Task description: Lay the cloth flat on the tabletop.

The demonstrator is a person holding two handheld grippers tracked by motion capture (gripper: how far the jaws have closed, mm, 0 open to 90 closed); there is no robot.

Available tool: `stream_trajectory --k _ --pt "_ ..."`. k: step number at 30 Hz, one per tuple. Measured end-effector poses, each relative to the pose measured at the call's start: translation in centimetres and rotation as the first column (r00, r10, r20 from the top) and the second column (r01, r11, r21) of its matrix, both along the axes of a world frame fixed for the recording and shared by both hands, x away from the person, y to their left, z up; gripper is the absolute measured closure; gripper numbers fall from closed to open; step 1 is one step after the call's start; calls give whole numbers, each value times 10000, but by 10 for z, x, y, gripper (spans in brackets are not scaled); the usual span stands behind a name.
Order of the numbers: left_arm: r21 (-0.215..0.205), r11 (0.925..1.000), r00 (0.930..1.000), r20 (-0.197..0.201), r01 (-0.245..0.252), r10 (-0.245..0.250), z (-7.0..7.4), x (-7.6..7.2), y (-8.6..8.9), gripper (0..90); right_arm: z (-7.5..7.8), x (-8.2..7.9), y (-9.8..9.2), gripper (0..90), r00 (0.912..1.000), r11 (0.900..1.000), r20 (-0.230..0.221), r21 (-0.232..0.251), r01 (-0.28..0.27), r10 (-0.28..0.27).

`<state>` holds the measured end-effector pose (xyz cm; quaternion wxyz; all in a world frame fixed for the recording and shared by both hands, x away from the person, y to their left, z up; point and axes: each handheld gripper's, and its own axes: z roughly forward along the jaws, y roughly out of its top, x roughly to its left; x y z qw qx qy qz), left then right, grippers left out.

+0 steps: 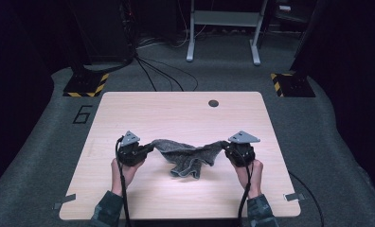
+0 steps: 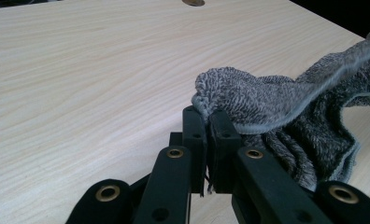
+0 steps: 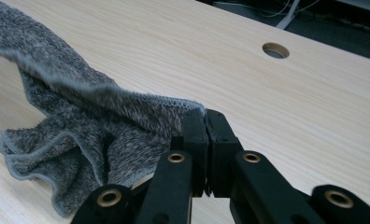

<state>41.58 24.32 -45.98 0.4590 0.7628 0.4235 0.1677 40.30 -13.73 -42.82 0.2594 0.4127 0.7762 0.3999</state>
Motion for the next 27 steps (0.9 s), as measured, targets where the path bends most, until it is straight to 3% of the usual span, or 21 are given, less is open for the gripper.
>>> stream_trajectory --k 10,16,22,27 --pt "-162 9999 9954 -951 50 -65 -8 6 7 869 -16 5 -19 886 9972 9981 -707 564 266 -226" --pt "-68 9999 9934 -1135 137 -144 -11 4 9 868 -25 2 -20 885 9956 9975 -937 698 56 10" --pt "-70 9998 9915 -1291 161 -168 -11 -1 10 869 -24 -1 -22 886 9938 9958 -1109 915 -14 116" --pt "-131 9994 9886 -1467 324 -340 -16 -11 11 869 -22 -15 -21 886 9921 9961 -1192 832 -299 397"
